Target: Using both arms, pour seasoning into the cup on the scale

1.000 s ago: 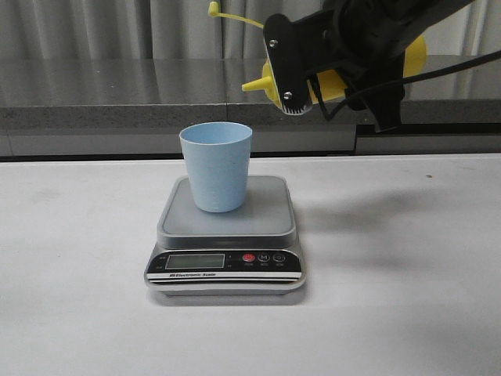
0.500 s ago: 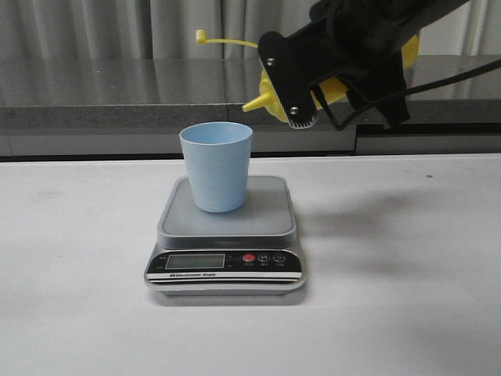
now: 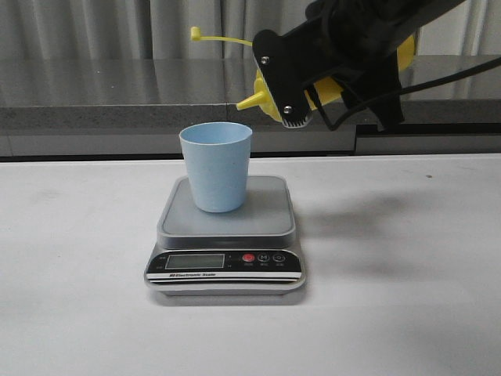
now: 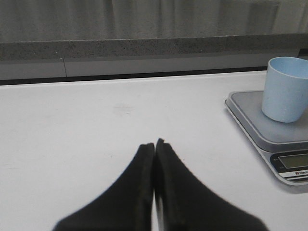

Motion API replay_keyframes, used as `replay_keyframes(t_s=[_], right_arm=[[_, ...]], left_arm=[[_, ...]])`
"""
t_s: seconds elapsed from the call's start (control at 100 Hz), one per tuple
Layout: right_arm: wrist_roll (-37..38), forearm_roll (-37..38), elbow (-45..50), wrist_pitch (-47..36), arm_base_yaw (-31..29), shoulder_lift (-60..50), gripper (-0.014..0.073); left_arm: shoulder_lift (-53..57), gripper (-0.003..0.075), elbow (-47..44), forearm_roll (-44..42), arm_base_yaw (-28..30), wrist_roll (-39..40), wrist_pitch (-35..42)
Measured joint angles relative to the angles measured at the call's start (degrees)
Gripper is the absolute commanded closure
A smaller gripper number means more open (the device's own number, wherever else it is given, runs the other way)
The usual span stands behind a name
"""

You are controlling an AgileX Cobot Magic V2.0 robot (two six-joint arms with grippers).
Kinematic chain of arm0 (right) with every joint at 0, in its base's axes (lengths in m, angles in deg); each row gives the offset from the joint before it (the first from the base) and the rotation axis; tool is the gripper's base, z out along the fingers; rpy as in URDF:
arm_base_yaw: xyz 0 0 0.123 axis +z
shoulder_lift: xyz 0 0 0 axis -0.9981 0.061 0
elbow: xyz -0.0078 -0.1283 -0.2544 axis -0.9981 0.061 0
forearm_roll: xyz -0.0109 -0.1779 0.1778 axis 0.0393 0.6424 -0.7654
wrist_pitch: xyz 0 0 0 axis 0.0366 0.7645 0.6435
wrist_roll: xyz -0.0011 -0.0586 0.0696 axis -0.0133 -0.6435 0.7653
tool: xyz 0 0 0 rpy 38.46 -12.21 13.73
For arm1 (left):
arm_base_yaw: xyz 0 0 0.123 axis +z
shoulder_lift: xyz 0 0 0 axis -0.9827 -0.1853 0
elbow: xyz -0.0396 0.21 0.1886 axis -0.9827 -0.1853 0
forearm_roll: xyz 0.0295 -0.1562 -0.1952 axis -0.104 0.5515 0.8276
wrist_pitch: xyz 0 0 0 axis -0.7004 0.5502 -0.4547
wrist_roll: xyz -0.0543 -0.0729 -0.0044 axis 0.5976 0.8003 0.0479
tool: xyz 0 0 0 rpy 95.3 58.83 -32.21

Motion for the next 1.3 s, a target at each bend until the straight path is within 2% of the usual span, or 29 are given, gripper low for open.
replay_keyframes(t_s=[0.14, 0.3, 0.59, 0.9, 1.12, 1.3], right_arm=[[7.2, -5.7, -0.2, -0.7, 0.0, -0.1, 0.0653], [13.5, -14.0, -0.9, -5.7, -1.4, -2.1, 0.0653], [15.5, -31.4, -0.9, -14.8, -8.6, -7.8, 0.0653], [14.3, -47.2, 0.4, -25.0, -17.7, -10.6, 0.0653], [7.0, -60.2, 5.5, -34.2, -23.0, -11.0, 0.0653], [1.6, -72.5, 11.7, -45.9, -26.8, -11.1, 0.0653]], left_arm=[[0.0, 0.0741, 0.0, 0.0, 0.0, 0.0, 0.0], [0.0, 0.0741, 0.0, 0.0, 0.0, 0.0, 0.0], [0.0, 0.0741, 0.0, 0.0, 0.0, 0.0, 0.0], [0.0, 0.0741, 0.0, 0.0, 0.0, 0.0, 0.0], [0.0, 0.0741, 0.0, 0.0, 0.0, 0.0, 0.0], [0.0, 0.0741, 0.0, 0.0, 0.0, 0.0, 0.0]])
